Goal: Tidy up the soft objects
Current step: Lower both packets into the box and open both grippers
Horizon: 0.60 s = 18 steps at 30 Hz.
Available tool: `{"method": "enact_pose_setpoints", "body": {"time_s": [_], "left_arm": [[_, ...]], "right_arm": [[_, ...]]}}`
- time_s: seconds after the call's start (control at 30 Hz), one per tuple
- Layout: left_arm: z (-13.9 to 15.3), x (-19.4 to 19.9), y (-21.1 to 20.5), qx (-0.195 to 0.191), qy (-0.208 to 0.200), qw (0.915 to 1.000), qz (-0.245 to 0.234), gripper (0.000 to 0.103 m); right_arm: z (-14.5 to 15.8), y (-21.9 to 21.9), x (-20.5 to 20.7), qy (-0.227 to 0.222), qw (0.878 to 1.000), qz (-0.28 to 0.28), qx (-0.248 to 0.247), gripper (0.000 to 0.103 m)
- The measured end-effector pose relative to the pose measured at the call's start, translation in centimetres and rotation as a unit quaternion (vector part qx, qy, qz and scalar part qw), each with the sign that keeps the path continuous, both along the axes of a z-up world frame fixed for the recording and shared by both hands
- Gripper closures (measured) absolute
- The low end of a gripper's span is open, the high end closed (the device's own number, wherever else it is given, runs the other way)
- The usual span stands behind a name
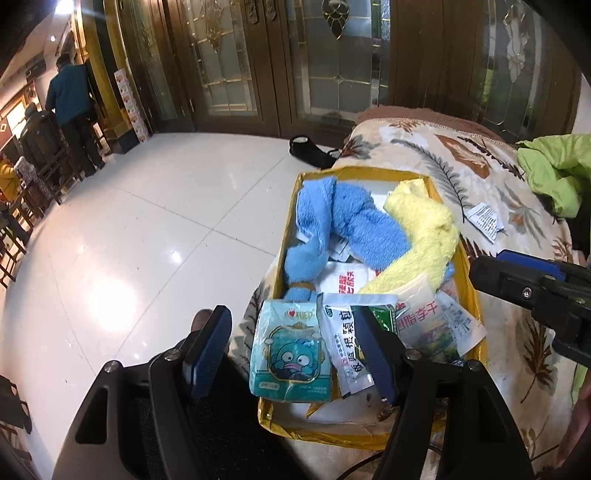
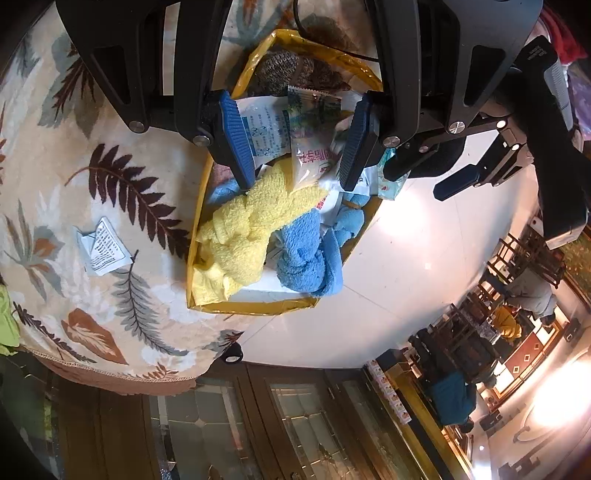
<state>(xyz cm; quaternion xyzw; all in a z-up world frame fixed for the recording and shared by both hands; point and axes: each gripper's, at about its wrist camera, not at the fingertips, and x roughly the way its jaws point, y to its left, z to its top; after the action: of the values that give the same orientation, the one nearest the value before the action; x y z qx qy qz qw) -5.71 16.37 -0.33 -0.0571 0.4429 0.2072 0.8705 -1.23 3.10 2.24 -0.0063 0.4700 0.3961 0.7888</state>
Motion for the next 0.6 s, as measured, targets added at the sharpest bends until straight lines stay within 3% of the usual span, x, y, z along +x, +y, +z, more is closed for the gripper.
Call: {"method": "enact_pose_setpoints", "body": {"time_s": [0.6], "left_arm": [[1.7,-0.5,-1.6,0.019,-0.034,0.9992,-0.007,0.03]], "right_arm": [[1.4,-2.3,0.0,-0.006,0.999,-0.023,0.03,0.055]]}}
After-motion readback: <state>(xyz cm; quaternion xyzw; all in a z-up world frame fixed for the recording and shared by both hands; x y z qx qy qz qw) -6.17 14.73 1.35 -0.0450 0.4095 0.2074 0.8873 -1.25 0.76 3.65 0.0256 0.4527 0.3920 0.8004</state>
